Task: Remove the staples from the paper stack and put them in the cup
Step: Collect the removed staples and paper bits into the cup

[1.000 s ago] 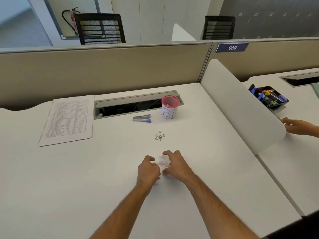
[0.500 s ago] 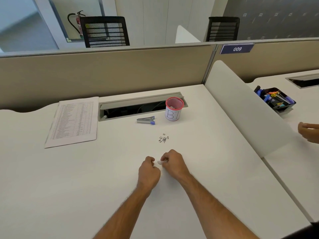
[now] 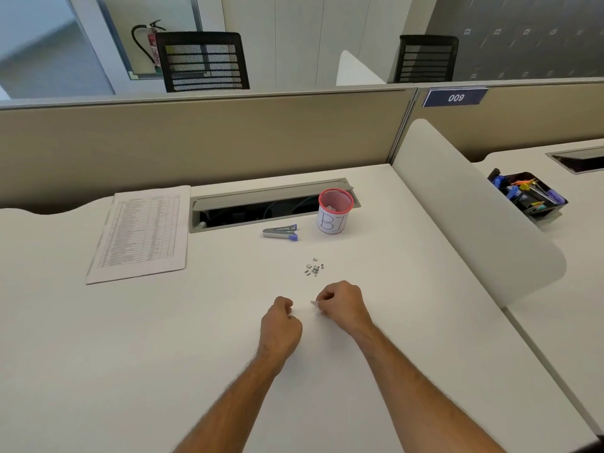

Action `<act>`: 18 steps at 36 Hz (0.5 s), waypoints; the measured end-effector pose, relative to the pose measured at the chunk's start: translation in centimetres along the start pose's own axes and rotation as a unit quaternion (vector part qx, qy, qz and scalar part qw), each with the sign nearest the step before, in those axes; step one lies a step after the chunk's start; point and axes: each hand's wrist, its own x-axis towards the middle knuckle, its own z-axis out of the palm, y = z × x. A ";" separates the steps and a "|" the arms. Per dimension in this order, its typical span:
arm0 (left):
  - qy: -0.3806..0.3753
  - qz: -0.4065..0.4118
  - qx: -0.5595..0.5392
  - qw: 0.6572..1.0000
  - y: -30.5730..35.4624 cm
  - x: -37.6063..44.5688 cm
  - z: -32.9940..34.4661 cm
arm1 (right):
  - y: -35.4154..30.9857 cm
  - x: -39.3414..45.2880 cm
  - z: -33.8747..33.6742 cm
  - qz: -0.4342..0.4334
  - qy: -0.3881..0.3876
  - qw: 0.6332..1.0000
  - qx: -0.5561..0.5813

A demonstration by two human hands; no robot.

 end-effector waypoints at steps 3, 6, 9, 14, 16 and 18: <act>0.004 0.003 -0.002 1.000 0.2 0.3 -0.3 | -0.4 0.7 -1.5 0.010 0.027 0.998 0.058; 0.004 0.005 0.002 1.000 0.8 0.6 -0.4 | -1.1 1.7 -3.2 0.009 0.051 0.991 0.124; 0.004 0.008 0.008 1.000 1.5 0.9 -0.6 | -2.3 2.7 -4.8 0.006 0.068 0.986 0.154; 0.007 0.022 0.002 1.000 3.3 2.1 -0.9 | -4.8 4.9 -7.2 -0.013 0.104 0.981 0.163; 0.006 0.027 0.000 1.000 4.0 2.5 -1.1 | -5.6 5.9 -8.0 -0.017 0.112 0.981 0.161; 0.008 0.034 -0.005 0.999 4.9 3.1 -1.4 | -6.5 7.0 -8.8 -0.024 0.124 0.980 0.151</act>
